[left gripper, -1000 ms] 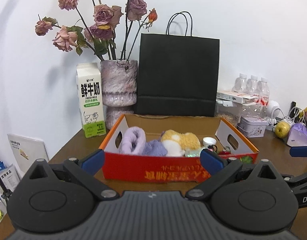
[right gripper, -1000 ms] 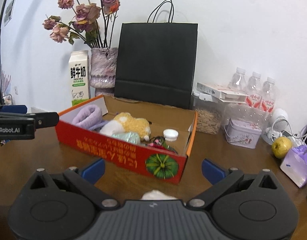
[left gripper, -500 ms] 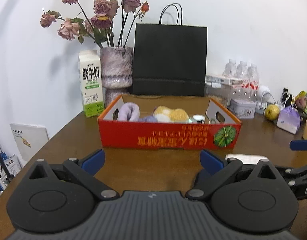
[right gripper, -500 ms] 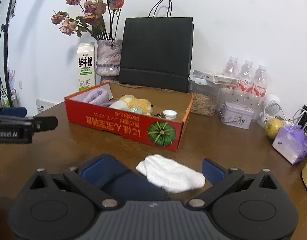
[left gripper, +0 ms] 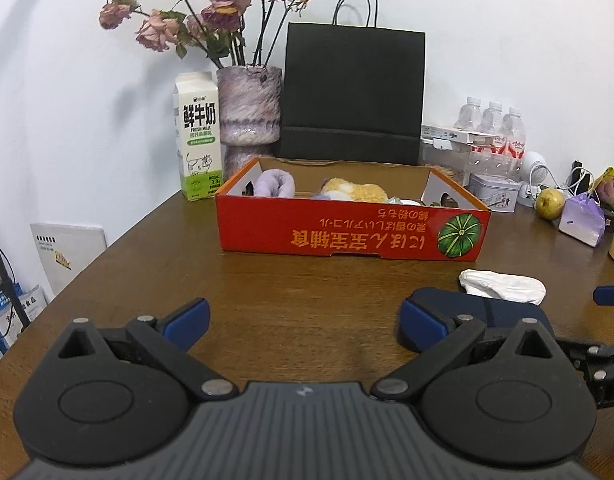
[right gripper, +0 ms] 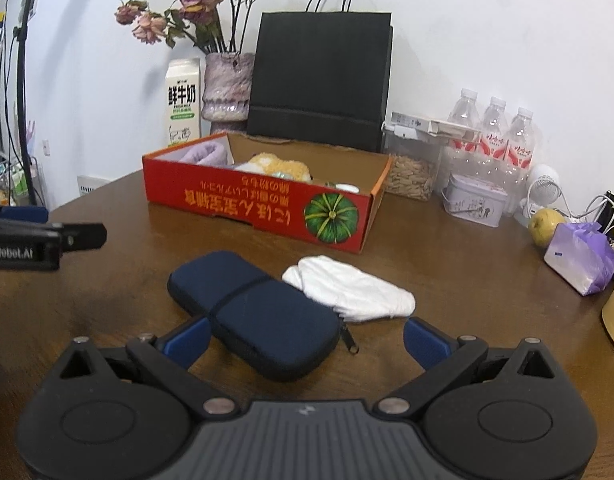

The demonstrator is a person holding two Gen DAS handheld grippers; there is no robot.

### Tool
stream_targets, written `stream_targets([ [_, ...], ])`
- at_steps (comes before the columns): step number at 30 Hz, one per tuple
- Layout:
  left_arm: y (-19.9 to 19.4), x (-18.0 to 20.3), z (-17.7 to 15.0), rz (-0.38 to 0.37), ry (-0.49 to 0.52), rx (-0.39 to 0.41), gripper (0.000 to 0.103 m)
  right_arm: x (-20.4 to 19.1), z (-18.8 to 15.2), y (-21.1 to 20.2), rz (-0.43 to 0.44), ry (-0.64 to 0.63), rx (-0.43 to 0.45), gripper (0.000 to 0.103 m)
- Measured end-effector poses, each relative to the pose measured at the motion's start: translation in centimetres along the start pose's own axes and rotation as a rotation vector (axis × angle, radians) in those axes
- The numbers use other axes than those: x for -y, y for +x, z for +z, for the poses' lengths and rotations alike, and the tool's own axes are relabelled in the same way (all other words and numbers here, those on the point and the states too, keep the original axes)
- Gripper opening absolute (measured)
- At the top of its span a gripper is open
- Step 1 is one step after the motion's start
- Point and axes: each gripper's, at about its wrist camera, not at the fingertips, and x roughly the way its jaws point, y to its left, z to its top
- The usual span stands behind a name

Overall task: Organize objects
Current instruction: 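Grasp the navy zippered case with the left gripper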

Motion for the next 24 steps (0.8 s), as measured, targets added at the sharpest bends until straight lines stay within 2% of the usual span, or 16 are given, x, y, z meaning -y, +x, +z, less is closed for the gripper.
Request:
stream_targets([
  [13,0.1,-0.2,0.0,-0.03,-0.003,-0.03,0.103,-0.2,-0.4,0.6,0.007,-0.009,-0.021,0.103],
  [18,0.5,2.0,0.4,-0.052,0.01,-0.07,0.103,2.2,0.1,-0.2,-0.007,0.064,0.013,0.103],
  [24,1.7,6.7,1.2,-0.068,0.018,-0.103,0.103,6.7,-0.2,-0.8,-0.082,0.144,0.035,0.103],
])
